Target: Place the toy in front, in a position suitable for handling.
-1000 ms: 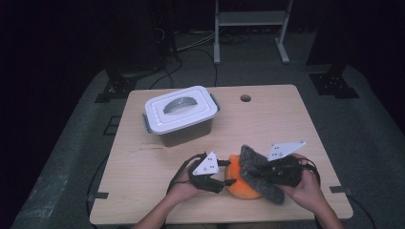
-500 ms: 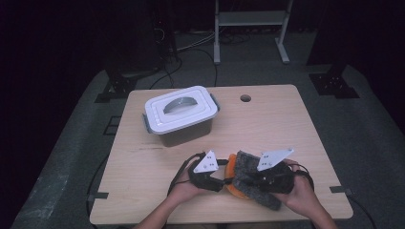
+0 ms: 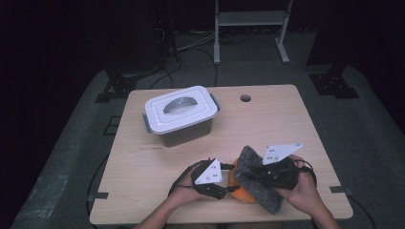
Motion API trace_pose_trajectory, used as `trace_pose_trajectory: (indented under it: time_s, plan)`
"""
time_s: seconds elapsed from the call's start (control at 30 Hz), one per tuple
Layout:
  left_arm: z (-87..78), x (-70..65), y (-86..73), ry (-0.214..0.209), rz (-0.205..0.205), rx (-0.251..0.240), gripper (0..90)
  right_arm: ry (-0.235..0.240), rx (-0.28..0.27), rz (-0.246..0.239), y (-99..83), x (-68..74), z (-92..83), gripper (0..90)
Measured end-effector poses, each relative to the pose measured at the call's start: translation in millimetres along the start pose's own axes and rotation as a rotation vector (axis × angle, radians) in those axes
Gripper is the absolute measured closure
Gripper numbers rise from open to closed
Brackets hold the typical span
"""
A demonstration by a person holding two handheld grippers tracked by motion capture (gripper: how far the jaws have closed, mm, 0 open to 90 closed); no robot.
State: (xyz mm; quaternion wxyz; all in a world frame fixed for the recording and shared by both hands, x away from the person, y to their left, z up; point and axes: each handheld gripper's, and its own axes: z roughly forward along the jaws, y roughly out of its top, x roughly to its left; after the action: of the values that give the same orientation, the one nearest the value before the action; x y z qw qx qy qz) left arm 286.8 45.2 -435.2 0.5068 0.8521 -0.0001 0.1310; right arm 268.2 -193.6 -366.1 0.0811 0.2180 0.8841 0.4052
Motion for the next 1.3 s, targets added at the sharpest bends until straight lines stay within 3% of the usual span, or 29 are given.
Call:
trace_pose_trajectory:
  time_s: [0.17, 0.3, 0.43, 0.57, 0.63, 0.8, 0.87, 0.9, 1.07, 1.13, 1.23, 1.3]
  plan:
    - [-0.7, 0.6, -1.2, -0.003, -0.01, 0.0, 35.3, -0.001, 0.022, 0.017, -8.6, -6.5, -1.2, 77.9]
    - [1.1, -1.7, -0.1, -0.013, 0.001, -0.011, 33.7, 0.001, -0.003, 0.076, -18.6, -20.3, -9.4, 77.9]
    - [1.7, -3.3, -0.3, -0.026, 0.023, -0.002, 33.1, 0.005, -0.031, 0.081, -15.3, -20.0, -9.5, 77.9]
    - [0.7, -2.2, -3.0, -0.027, 0.009, 0.011, 33.0, 0.038, -0.02, 0.077, -12.0, -19.3, -0.5, 77.8]
    - [-0.3, -1.0, -3.7, -0.027, 0.006, 0.016, 33.0, 0.064, -0.03, 0.102, -16.3, -25.6, -1.7, 77.9]
    - [-1.2, 2.7, -6.7, -0.032, -0.026, 0.013, 32.5, 0.037, -0.029, 0.169, -31.9, -39.8, -12.9, 77.9]
    - [-1.8, 4.2, -4.1, -0.034, -0.071, -0.011, 29.2, 0.057, -0.036, 0.194, -37.5, -42.3, -11.0, 77.8]
    - [-1.6, 3.6, -2.5, -0.03, -0.088, -0.023, 28.4, 0.054, -0.032, 0.192, -37.3, -41.5, -9.7, 77.8]
    - [-0.1, 4.0, -3.2, 0.005, -0.097, -0.005, 28.0, 0.029, -0.024, 0.145, -27.0, -32.3, -7.6, 77.8]
    - [-0.2, 4.6, -3.0, 0.008, -0.109, -0.015, 28.0, 0.05, -0.043, 0.132, -22.7, -28.0, -6.4, 77.8]
    - [-1.1, 3.7, -2.3, 0.033, -0.106, -0.019, 27.2, 0.053, -0.024, 0.093, -15.4, -19.7, 0.8, 77.8]
    - [-3.1, 3.3, -1.5, 0.055, -0.094, -0.041, 26.6, 0.068, -0.026, 0.094, -14.6, -18.0, 3.7, 77.8]
